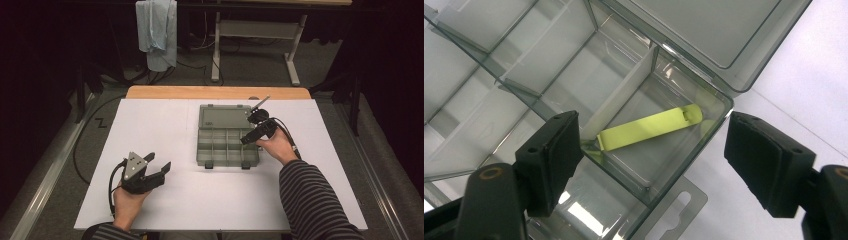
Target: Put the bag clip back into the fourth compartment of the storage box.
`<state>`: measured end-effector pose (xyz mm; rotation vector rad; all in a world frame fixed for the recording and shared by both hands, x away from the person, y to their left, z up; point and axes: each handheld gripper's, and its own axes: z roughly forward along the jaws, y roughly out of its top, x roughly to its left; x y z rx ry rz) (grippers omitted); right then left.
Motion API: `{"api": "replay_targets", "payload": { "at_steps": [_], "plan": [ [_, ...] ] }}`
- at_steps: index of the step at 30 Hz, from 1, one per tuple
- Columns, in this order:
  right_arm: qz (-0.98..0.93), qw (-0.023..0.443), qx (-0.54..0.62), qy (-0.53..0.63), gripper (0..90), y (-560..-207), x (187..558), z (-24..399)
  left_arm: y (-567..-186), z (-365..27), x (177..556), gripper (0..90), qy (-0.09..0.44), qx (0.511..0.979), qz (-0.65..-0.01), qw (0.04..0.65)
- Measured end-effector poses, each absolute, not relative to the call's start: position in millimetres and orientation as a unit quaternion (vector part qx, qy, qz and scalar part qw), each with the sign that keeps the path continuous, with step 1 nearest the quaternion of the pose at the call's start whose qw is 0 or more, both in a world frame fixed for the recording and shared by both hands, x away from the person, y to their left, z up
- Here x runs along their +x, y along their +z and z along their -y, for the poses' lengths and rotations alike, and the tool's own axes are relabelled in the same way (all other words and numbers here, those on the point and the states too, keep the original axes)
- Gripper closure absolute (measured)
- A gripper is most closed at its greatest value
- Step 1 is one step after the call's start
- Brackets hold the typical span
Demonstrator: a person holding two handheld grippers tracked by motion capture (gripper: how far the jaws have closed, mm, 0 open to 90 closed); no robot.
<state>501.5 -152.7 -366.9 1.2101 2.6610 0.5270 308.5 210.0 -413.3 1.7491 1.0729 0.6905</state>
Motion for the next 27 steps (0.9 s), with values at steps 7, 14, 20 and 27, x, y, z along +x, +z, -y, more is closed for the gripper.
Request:
{"api": "replay_targets", "payload": {
  "at_steps": [7,14,20,27],
  "plan": [
    [-0.887,0.087,0.413,0.187,27.8,-364.4,498.7,155.9,-413.2,-209.8,308.2,34.2,0.283,0.713,-0.437,0.47],
    [-0.882,0.081,0.421,0.194,30.0,-364.2,495.5,161.6,-413.3,-209.1,308.1,34.2,0.283,0.712,-0.439,0.47],
    [-0.877,0.078,0.428,0.204,31.9,-362.5,492.2,166.4,-413.3,-209.2,308.2,34.2,0.282,0.712,-0.438,0.47],
    [-0.871,0.076,0.432,0.221,35.6,-358.3,487.6,171.1,-413.2,-209.0,308.1,34.2,0.283,0.712,-0.439,0.47]
  ]
}}
